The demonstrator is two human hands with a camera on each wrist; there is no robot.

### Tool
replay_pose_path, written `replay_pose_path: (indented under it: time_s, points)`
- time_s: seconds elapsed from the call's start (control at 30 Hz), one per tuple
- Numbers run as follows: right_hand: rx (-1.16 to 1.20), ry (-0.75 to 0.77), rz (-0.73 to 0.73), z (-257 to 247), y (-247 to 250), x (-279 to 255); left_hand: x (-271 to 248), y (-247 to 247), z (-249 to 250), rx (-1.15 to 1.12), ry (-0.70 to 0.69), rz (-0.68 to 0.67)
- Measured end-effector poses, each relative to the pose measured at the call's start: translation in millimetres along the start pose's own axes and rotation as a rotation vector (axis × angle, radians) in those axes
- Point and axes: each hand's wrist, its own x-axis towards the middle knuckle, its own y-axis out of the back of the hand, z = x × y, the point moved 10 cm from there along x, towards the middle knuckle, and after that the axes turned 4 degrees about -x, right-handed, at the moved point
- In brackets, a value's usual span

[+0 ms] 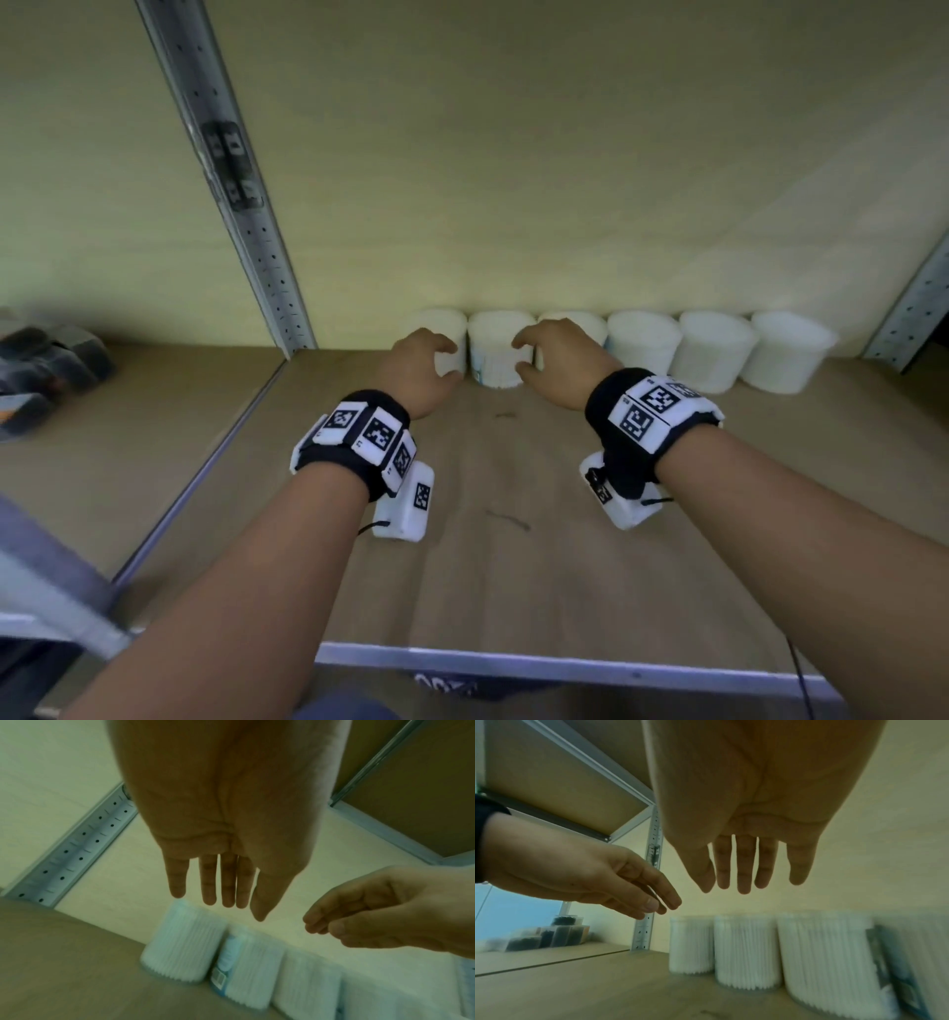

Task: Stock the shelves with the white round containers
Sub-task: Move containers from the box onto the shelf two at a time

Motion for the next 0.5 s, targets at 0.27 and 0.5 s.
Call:
replay_pose_path:
  time_s: [0.27,0.5]
  points:
    - [-0.023,0.015,-0.022,-26,22,-100,-98,12,46,0.001,-0.050,-0.019]
    - [-0.007,-0.011,-0.096,-39,5,-191,-182,-11,68,-0.010,-0.064,-0.083]
